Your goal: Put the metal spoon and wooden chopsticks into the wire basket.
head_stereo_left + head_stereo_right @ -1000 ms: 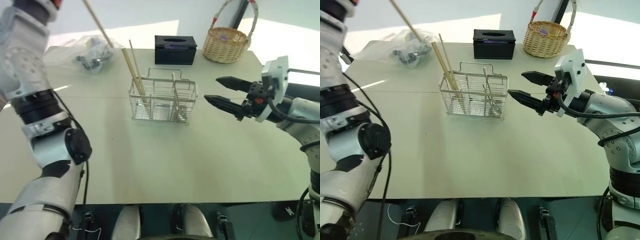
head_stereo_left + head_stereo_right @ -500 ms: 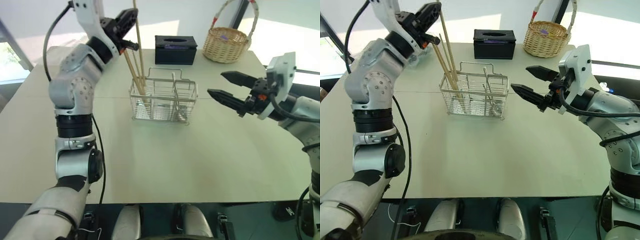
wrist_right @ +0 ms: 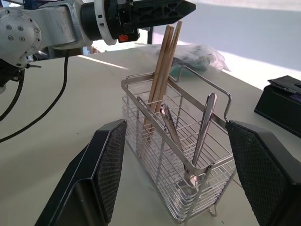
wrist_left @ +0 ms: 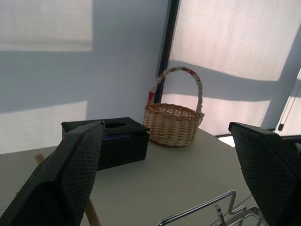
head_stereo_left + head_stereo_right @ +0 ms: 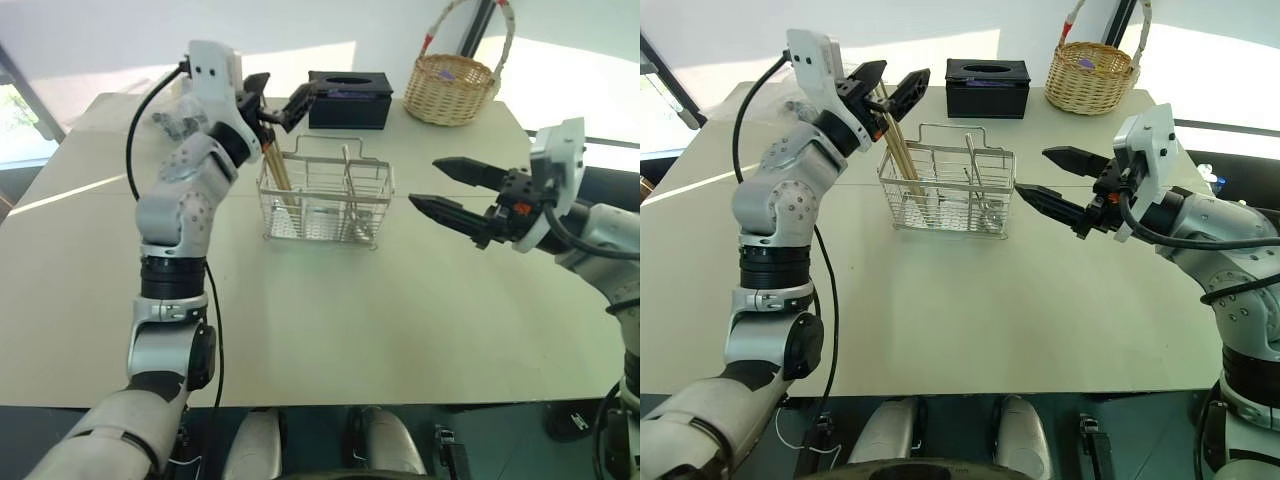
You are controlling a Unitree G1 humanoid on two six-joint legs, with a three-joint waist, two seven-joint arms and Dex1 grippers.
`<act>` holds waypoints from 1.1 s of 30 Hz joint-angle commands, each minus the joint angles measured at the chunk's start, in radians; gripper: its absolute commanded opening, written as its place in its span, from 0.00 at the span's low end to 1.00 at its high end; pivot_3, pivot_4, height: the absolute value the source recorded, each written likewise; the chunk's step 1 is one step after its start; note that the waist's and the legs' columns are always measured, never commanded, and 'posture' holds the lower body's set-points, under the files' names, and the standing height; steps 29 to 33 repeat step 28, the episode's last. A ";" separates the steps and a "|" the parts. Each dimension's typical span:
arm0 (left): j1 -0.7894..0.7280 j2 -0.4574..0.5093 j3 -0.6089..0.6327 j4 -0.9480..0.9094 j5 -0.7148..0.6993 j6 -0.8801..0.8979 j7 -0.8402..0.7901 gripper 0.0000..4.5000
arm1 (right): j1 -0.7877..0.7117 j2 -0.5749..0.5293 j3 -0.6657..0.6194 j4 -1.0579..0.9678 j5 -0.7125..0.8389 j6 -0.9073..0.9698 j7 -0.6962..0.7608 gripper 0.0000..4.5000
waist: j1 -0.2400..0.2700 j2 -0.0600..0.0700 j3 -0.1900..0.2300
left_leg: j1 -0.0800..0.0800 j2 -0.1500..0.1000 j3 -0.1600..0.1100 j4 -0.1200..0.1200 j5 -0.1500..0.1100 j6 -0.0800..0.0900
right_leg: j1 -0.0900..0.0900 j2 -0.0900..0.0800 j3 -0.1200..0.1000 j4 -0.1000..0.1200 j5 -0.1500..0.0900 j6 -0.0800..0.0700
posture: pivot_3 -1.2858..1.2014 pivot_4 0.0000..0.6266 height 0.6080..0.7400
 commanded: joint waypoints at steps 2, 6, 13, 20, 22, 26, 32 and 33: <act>-0.097 0.110 0.075 -0.058 -0.043 0.080 -0.001 0.99 | -0.030 0.014 0.024 -0.013 -0.005 -0.030 0.026 0.77 | -0.002 0.000 0.000 | 0.000 0.000 0.000 0.000 0.000 0.000 | 0.000 0.000 0.000 0.000 0.000 0.000 | 0.52 0.24 0.79; -0.147 0.266 0.119 -0.036 -0.070 0.158 -0.058 0.99 | -0.047 0.027 0.050 0.029 -0.029 -0.053 0.057 0.77 | -0.005 0.001 0.001 | 0.000 0.000 0.000 -0.001 0.000 0.000 | -0.001 0.001 0.000 0.000 0.000 0.000 | 0.52 0.24 0.79; 0.052 0.638 0.153 -0.181 -0.073 0.138 -0.357 0.99 | -0.104 0.036 0.101 0.130 -0.074 -0.100 0.151 0.77 | -0.016 0.004 0.002 | 0.000 0.000 0.001 -0.002 0.000 0.000 | -0.001 0.000 0.000 0.000 0.000 0.000 | 0.52 0.24 0.79; 0.441 0.803 0.403 -0.445 -0.253 0.286 -0.551 0.99 | -0.121 0.040 0.137 0.178 -0.106 -0.132 0.242 0.77 | -0.027 0.004 0.003 | 0.000 0.001 0.000 -0.002 0.000 0.000 | -0.002 0.000 0.000 -0.002 -0.002 -0.004 | 0.52 0.24 0.79; 0.523 0.799 0.466 -0.507 -0.287 0.316 -0.541 0.99 | -0.121 0.046 0.140 0.184 -0.111 -0.135 0.250 0.77 | -0.029 0.006 0.004 | 0.000 0.001 0.002 -0.002 0.000 0.000 | -0.001 -0.001 0.000 -0.004 -0.002 -0.004 | 0.52 0.24 0.79; 0.614 0.772 0.508 -0.571 -0.290 0.314 -0.486 0.99 | -0.116 0.055 0.143 0.181 -0.119 -0.134 0.263 0.77 | -0.023 0.006 0.004 | 0.000 0.002 0.001 -0.002 0.000 0.000 | -0.001 0.001 0.000 -0.003 -0.002 -0.004 | 0.52 0.24 0.79; 0.689 0.772 0.510 -0.606 -0.262 0.300 -0.490 0.99 | -0.111 0.057 0.143 0.179 -0.124 -0.133 0.268 0.77 | -0.024 0.006 0.004 | 0.001 0.002 0.001 -0.002 0.000 0.000 | -0.001 0.001 0.000 -0.003 -0.002 -0.004 | 0.52 0.24 0.79; 0.689 0.772 0.510 -0.606 -0.262 0.300 -0.490 0.99 | -0.111 0.057 0.143 0.179 -0.124 -0.133 0.268 0.77 | -0.024 0.006 0.004 | 0.001 0.002 0.001 -0.002 0.000 0.000 | -0.001 0.001 0.000 -0.003 -0.002 -0.004 | 0.52 0.24 0.79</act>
